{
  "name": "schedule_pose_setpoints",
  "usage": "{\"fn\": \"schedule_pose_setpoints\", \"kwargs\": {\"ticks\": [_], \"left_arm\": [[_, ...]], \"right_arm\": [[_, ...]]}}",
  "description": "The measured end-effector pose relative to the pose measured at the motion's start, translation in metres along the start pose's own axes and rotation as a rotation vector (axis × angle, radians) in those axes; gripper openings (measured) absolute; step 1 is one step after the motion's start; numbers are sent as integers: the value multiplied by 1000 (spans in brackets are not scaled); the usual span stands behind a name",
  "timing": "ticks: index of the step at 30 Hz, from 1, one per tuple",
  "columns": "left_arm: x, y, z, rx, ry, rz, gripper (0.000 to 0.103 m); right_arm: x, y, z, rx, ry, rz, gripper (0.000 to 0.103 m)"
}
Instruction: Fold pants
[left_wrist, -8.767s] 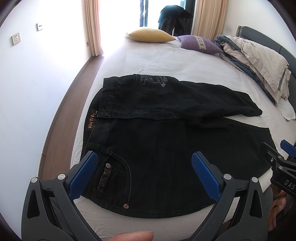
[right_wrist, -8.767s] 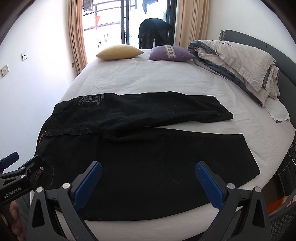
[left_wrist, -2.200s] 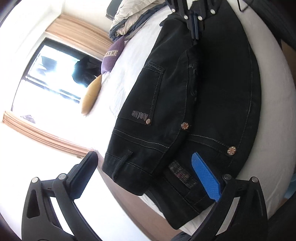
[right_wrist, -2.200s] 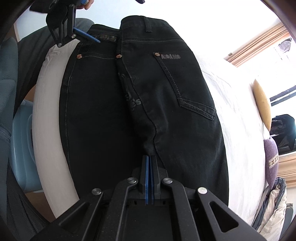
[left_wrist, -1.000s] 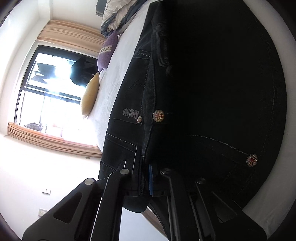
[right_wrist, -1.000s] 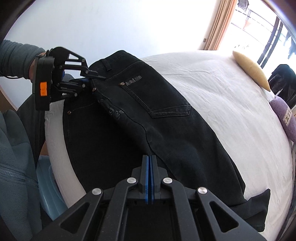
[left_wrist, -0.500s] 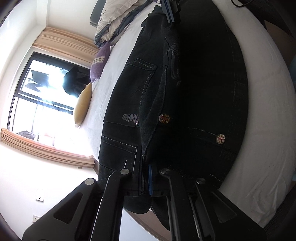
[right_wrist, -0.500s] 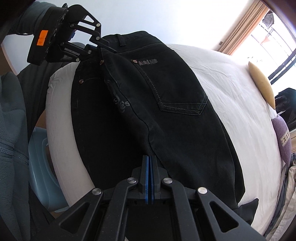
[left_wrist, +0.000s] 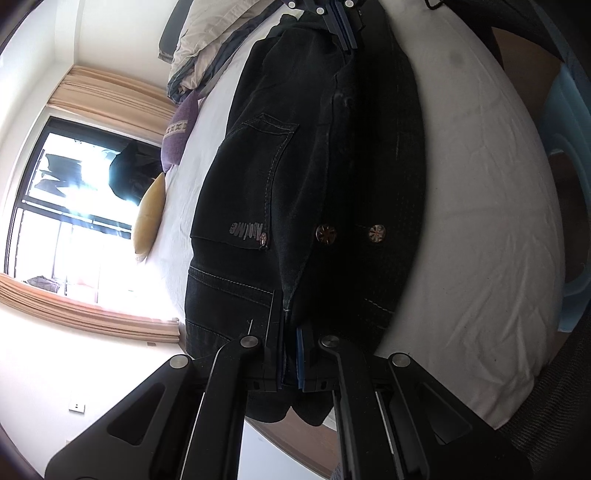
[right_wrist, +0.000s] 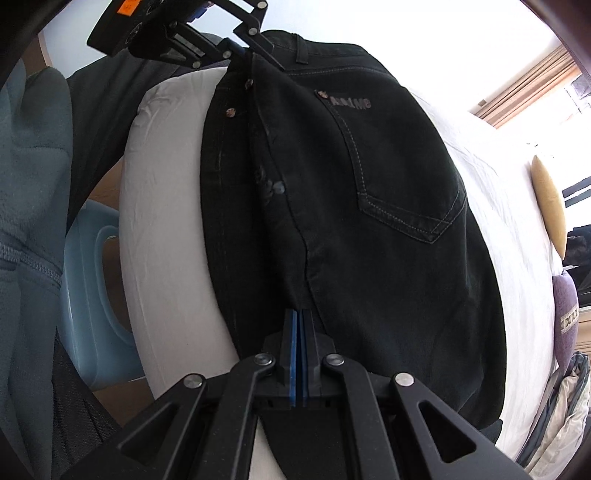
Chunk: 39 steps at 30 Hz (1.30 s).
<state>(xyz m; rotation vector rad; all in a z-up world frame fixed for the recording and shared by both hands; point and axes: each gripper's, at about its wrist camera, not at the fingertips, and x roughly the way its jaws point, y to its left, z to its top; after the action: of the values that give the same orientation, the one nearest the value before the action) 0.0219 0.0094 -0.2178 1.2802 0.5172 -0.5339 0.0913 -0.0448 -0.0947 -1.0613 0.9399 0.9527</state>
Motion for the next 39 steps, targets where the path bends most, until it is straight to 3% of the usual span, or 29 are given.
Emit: {"fn": "schedule_pose_setpoints", "kwargs": {"ticks": [17,28,34,36,38,39], "left_arm": [[-13,-8,2,49,-11,-51,3],[-1,-18,-1,66,-11,22,6],[-22,-2,-5,58,75,-32,16],[-35,10,-7,57,92,-50,17],[-41,32,-2,-10,121,-63,18],[-43,44,4,-66,124,-66,18]], "right_arm": [[-9,20,-15,23,8,-19,2],[3,9,-14,103,16,2,6],[-5,8,-18,172,-9,-13,7],[-11,4,-21,214,-30,3,13],[-19,1,-21,260,-66,24,41],[-27,-4,-24,294,-100,25,43]]}}
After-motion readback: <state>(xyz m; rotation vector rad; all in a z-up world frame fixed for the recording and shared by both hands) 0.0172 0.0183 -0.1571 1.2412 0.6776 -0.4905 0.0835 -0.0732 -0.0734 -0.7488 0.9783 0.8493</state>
